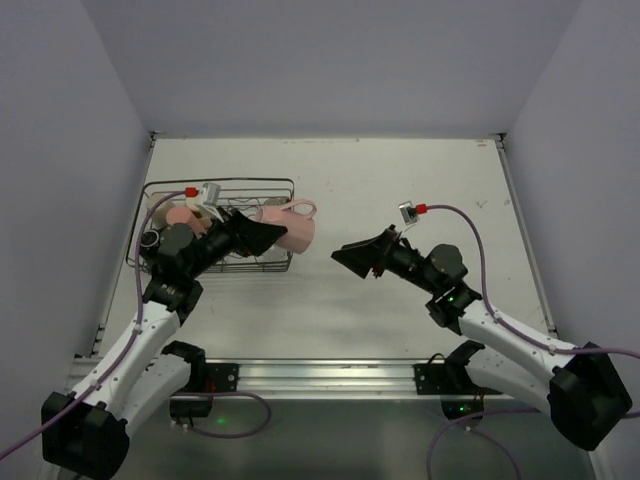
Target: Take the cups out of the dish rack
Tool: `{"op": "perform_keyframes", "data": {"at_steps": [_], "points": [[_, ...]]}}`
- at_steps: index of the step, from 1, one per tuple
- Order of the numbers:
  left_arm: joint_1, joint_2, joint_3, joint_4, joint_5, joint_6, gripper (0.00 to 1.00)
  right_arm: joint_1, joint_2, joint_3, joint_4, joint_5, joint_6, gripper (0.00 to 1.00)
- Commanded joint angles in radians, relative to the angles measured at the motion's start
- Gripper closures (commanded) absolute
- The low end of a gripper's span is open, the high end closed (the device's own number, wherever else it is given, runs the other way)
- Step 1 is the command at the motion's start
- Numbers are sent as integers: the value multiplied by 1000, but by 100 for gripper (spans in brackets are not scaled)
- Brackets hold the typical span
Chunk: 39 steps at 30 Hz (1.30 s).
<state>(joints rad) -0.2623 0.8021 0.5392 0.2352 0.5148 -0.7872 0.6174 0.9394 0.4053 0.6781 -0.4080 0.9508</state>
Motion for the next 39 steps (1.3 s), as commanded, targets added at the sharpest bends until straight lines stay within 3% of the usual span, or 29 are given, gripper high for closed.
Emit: {"op": "perform_keyframes", "data": {"at_steps": [1,9,14,20,23,24,26,27,30,33,38,39], "points": [[-89,11,16,335,48,-121,100,57,56,71,179,69,28,7],[-137,32,-28,463,47,-190,100,117,159,133,245,86,34,15],[-164,46,-65,510,37,-217,100,131,193,170,291,103,46,32],[-210,75,-73,527,13,-210,100,150,283,159,462,127,149,45],[-224,88,-65,530,11,-202,84,159,314,153,524,129,178,55],[-226,88,-61,529,14,-199,67,160,315,132,564,150,183,67],[-226,75,-48,477,18,-161,46,162,299,96,603,188,189,81],[-226,69,-29,440,11,-138,28,160,285,67,613,205,184,94],[-226,20,14,290,-30,-41,7,160,207,37,516,254,122,100],[-226,-23,82,98,-122,74,0,159,118,58,302,279,28,100],[-226,-70,182,-221,-289,265,0,134,-2,113,-33,328,-167,100],[-226,-73,208,-281,-312,291,0,110,-23,163,-186,334,-202,100]]}}
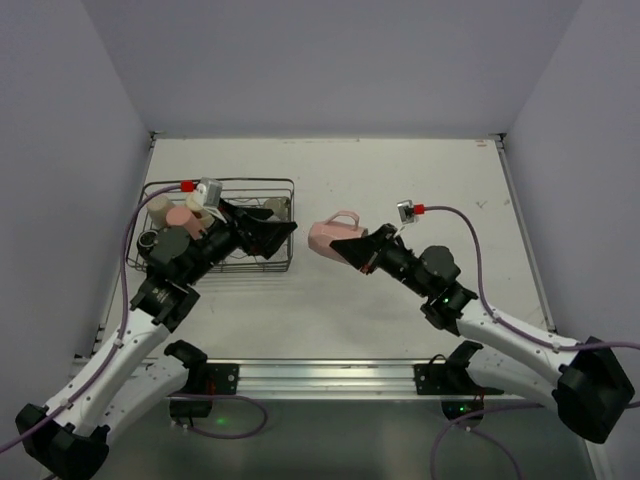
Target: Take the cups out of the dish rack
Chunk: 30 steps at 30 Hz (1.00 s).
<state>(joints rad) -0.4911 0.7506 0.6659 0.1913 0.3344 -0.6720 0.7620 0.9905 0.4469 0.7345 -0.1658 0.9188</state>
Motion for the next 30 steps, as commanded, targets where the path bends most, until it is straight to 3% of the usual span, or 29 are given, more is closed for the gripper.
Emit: {"op": "perform_keyframes", "data": {"at_steps": [1,3,7,17,23,30], "points": [[3,-23,92,-316,-177,231,0,-50,-76,156,-329,106,-240,100],[3,-19,116,-389,-262,305,0,-127,-29,273,-552,97,-305,100],[3,-13,104,-503,-388,356,0,-263,135,472,-812,34,-470,100],[3,-11,112,-530,-425,400,0,-282,794,1212,-1291,322,-782,100],[3,7,95,-533,-428,399,0,-288,1038,1458,-1414,310,-831,100],[5,6,95,-538,-524,388,0,-288,1151,1504,-1426,302,-850,100]]}}
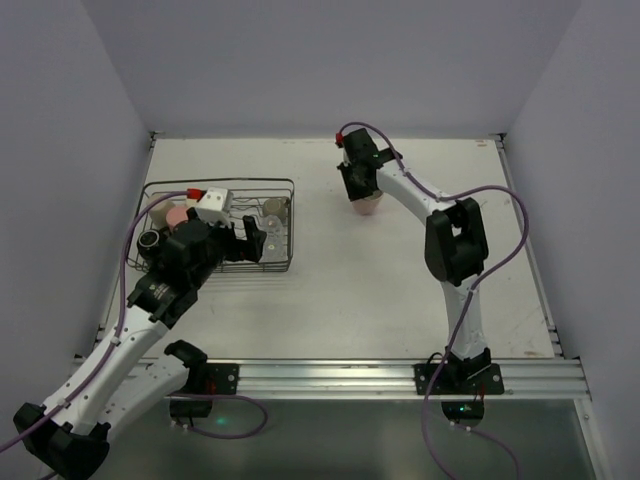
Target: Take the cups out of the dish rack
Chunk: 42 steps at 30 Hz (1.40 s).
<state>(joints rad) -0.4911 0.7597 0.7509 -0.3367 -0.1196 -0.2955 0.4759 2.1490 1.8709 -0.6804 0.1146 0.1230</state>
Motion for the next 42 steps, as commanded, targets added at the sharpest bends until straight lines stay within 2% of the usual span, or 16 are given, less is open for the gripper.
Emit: {"op": "perform_keyframes", "data": {"at_steps": [1,4,7,9,10,16,20,21,25,28,36,42], "points": [[5,0,13,-10,-81,12,0,-2,-2,82,-11,17,-57,100],[5,24,30,-34,-150,12,0,-2,14,85,-10,-16,-63,91],[5,49,47,-54,-222,-1,0,-2,6,70,-1,-23,-68,70],[5,67,59,-68,-258,-20,0,-2,-11,45,4,-13,-69,57],[5,85,74,-76,-267,-30,0,-2,-23,33,11,-10,-69,55],[9,148,110,-78,-368,-97,0,-2,-217,-116,123,-73,-33,18],[81,171,116,-59,-437,-137,0,-2,-375,-274,224,-150,-8,5],[144,173,116,-45,-421,-151,0,0,-444,-347,273,-159,-2,2],[333,179,110,14,-328,-153,0,0,-557,-444,329,-196,4,1],[388,242,145,10,-324,-123,0,-2,-580,-458,340,-233,7,1],[444,424,260,-21,-328,-111,2,-2,-606,-490,381,-302,20,2],[456,446,239,-21,-379,-102,2,0,-609,-498,397,-303,21,3]]}}
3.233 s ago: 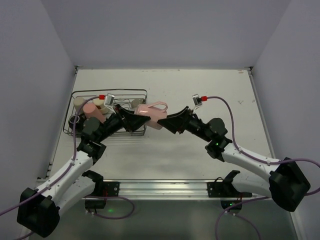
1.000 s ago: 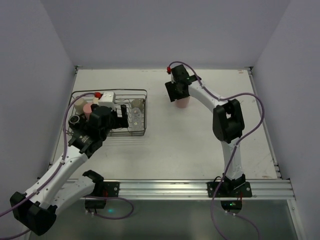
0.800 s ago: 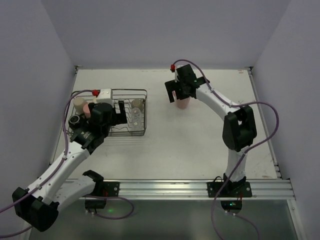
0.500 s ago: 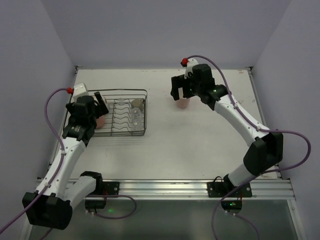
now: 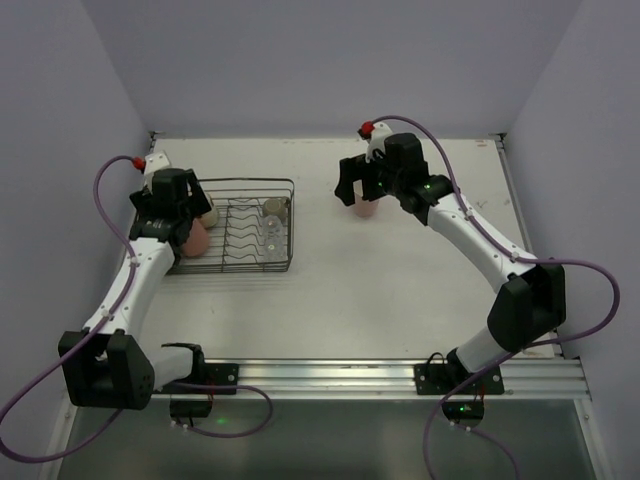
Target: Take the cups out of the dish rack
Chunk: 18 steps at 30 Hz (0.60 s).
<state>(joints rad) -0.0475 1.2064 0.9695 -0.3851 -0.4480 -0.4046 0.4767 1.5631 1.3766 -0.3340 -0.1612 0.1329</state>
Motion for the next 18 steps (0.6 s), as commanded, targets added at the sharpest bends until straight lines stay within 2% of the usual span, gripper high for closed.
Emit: {"op": "perform_keyframes", "data": {"at_steps": [1,9,13,17,18], "points": [[12,2,12,32,-52,6,2,-1,-21,-5,50,-31,11,3],[37,113,3,31,20,1,10,0,-37,-11,53,-41,10,3],[47,145,0,48,35,6,13,0,-80,-34,84,-118,23,3],[87,156,6,57,81,6,31,0,-138,-71,131,-167,50,4],[86,145,5,57,91,6,45,-1,-146,-77,138,-167,51,4]]}}
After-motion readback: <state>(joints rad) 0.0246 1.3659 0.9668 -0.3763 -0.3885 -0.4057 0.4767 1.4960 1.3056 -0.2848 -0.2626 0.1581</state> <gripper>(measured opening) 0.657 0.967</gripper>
